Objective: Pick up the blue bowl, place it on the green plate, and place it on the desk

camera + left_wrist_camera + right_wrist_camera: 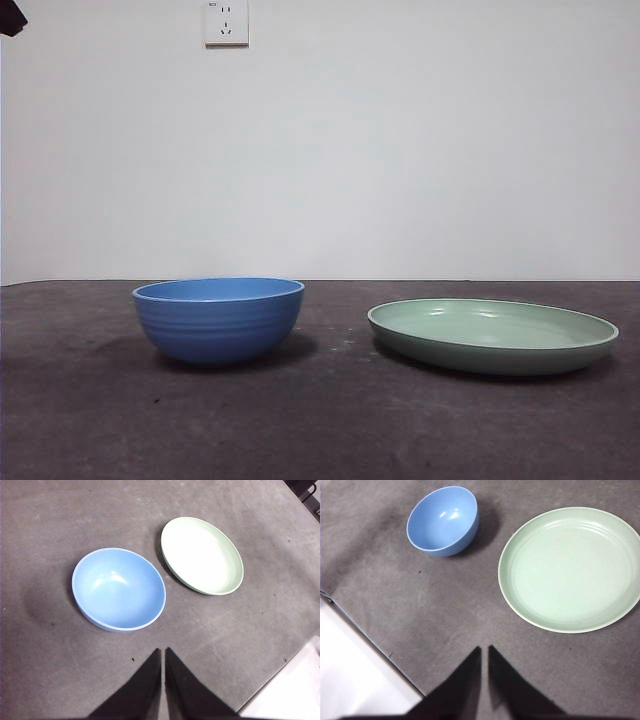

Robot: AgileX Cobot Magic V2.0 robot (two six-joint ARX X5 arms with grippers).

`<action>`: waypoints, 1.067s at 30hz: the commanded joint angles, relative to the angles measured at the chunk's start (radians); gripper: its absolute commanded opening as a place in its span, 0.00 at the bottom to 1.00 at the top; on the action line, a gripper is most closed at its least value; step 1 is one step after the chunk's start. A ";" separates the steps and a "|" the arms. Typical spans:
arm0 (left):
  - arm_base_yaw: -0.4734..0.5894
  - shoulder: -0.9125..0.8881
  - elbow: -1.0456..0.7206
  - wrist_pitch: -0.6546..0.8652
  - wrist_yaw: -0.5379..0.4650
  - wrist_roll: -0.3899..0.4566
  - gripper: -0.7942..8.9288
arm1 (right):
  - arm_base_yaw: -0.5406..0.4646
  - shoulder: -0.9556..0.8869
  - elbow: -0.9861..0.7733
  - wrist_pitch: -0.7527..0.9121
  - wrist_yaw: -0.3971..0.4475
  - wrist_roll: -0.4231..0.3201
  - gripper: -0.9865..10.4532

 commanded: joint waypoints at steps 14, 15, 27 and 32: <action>-0.003 0.008 0.021 0.000 0.006 0.016 0.51 | 0.004 0.008 0.019 0.007 -0.002 0.019 0.44; -0.003 0.009 0.021 0.002 0.006 0.016 0.51 | 0.004 0.008 0.019 0.007 -0.002 0.019 0.44; -0.046 0.153 0.111 0.027 -0.080 -0.026 0.50 | 0.004 0.008 0.019 0.010 -0.002 0.019 0.43; -0.088 0.306 0.217 0.027 -0.166 -0.035 0.50 | 0.004 0.008 0.019 0.010 -0.002 0.019 0.44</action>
